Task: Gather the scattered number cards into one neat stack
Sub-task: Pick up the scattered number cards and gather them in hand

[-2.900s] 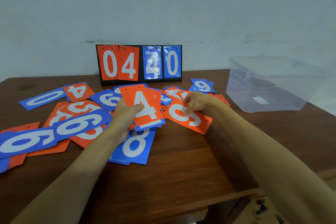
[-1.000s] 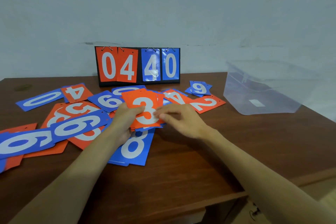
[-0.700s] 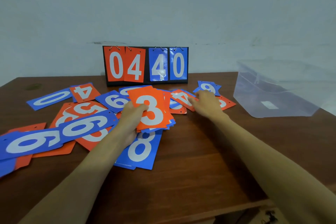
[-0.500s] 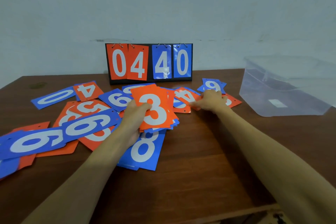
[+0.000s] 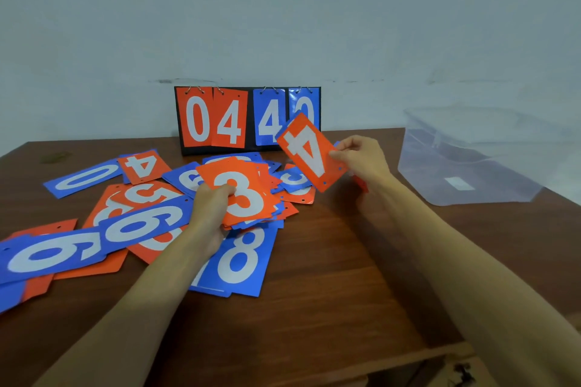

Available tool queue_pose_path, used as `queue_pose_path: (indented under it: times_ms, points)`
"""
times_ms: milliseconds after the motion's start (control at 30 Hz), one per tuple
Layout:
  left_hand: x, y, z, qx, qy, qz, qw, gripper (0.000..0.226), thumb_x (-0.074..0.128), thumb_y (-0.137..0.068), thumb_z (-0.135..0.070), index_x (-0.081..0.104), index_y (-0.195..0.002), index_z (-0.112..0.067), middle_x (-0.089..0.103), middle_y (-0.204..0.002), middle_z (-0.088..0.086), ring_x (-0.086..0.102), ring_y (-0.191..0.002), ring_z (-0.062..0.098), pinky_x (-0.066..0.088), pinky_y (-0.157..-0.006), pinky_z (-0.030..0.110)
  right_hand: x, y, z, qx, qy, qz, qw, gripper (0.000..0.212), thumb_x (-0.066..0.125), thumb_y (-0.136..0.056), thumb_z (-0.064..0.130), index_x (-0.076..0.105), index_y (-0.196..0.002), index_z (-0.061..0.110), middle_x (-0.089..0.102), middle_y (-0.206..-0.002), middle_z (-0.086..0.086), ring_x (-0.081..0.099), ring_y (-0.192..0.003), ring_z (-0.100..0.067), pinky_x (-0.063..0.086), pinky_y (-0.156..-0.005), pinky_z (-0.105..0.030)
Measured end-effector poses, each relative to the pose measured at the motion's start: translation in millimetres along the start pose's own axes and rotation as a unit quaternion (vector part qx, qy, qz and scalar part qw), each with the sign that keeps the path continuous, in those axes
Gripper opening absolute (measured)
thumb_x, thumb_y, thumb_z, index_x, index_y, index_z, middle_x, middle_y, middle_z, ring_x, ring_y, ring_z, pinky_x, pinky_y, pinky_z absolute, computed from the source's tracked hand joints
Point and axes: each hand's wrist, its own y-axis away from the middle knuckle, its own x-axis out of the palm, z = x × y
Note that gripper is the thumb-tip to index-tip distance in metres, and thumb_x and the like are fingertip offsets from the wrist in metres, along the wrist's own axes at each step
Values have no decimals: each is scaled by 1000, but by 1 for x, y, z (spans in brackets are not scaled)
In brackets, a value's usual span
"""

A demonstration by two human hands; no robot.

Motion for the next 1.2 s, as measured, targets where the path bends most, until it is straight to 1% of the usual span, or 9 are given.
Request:
queue_pose_path:
  times_ms: [100,300,400,500,667,767,900,1100,1200]
  points:
    - [-2,2,-2,-8,-14,1,1000,52,59,-93,-27,37,-140,-21,62,-121,10,67,-87,25,53,-54,33,-10,13,10,-52,-88,108,989,9,67,-86,14,60,-80,13,67,-73,1,65,-64,-8,49,-53,-22]
    - [-11,9,-10,-24,-40,74,996,16,53,-95,-24,52,-110,-21,67,-100,10,66,-82,26,53,-82,43,-1,33,29,-212,95,244,941,14,62,-91,21,66,-82,31,66,-87,19,62,-76,11,46,-67,-6]
    - [-12,15,-14,-26,-56,131,990,7,57,-94,-30,53,-96,-25,70,-97,10,69,-83,27,56,-76,42,17,36,41,-253,149,264,919,7,64,-88,28,68,-94,26,65,-96,14,62,-80,5,46,-68,-5]
    - [-10,21,-12,19,-127,203,971,21,68,-87,-28,54,-103,-28,73,-96,6,73,-83,24,59,-64,35,36,34,43,-283,172,257,908,15,71,-82,33,64,-93,26,63,-102,12,60,-90,-4,46,-75,-11]
    - [-10,16,-7,71,-180,174,966,51,73,-83,-22,47,-126,-25,67,-107,2,69,-90,21,57,-70,34,47,34,34,-234,165,198,937,28,72,-79,40,60,-97,22,61,-96,10,57,-84,-6,47,-70,-15]
    - [-10,13,-8,68,-179,146,971,55,69,-87,-25,42,-135,-23,64,-117,5,67,-94,22,56,-72,34,34,34,24,-163,99,246,950,27,68,-86,26,59,-110,20,56,-84,14,61,-81,-8,46,-62,-14]
    - [-8,10,-5,63,-169,124,976,54,63,-91,-31,41,-139,-23,65,-118,6,69,-92,23,58,-75,38,13,33,13,-48,15,289,956,31,70,-84,15,59,-113,16,68,-83,0,70,-79,-13,58,-68,-30]
    - [-8,9,-1,76,-149,106,980,50,61,-92,-32,43,-138,-21,65,-119,7,68,-95,24,57,-77,39,2,33,4,15,-45,191,980,19,69,-85,26,64,-97,11,73,-83,-6,70,-78,-17,56,-68,-26]
    - [-8,8,1,68,-113,83,988,47,61,-93,-30,44,-136,-19,65,-118,8,68,-93,24,57,-70,37,-1,27,-6,18,56,107,993,19,65,-89,26,65,-104,16,70,-102,-4,64,-91,-16,52,-76,-26]
